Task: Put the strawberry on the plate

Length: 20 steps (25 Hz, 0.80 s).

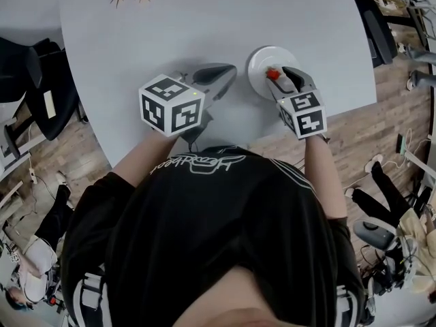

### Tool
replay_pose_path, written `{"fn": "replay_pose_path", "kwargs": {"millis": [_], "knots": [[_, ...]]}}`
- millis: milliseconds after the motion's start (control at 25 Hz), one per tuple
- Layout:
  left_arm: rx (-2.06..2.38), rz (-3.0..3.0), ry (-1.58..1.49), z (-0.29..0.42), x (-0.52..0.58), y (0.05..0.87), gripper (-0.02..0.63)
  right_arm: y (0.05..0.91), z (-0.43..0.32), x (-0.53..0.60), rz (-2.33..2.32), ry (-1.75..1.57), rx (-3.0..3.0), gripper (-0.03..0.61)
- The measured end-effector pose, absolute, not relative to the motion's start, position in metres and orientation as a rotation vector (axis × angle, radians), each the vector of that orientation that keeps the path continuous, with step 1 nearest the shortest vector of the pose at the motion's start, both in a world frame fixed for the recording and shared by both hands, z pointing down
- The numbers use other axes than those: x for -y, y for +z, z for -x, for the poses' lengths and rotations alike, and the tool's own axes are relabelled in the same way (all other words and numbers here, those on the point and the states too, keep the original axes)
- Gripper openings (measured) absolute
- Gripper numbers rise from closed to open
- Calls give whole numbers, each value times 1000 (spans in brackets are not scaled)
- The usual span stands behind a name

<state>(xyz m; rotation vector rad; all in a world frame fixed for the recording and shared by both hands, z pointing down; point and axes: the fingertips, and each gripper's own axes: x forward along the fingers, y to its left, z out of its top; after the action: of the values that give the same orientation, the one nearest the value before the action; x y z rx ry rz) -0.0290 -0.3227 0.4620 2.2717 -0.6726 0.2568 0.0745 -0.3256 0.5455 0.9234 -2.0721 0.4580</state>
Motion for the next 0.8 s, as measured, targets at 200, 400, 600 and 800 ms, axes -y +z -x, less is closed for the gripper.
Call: {"fn": "replay_pose_path", "kwargs": {"millis": [200,400,600,800], "knots": [[686,-2300,248,26,305,447,8,513,-83,317,-1007,408,2131,169],[703,-2343,221,23,281,425,8,471,-89,292,-1089,374,2219,169],[705,-2389,169,17,242,397,8,422,-90,253,-1165,323,2325,169],[701,-2438,120,6,196,368,8,369,-90,204,-1212,253,2461,107]]}}
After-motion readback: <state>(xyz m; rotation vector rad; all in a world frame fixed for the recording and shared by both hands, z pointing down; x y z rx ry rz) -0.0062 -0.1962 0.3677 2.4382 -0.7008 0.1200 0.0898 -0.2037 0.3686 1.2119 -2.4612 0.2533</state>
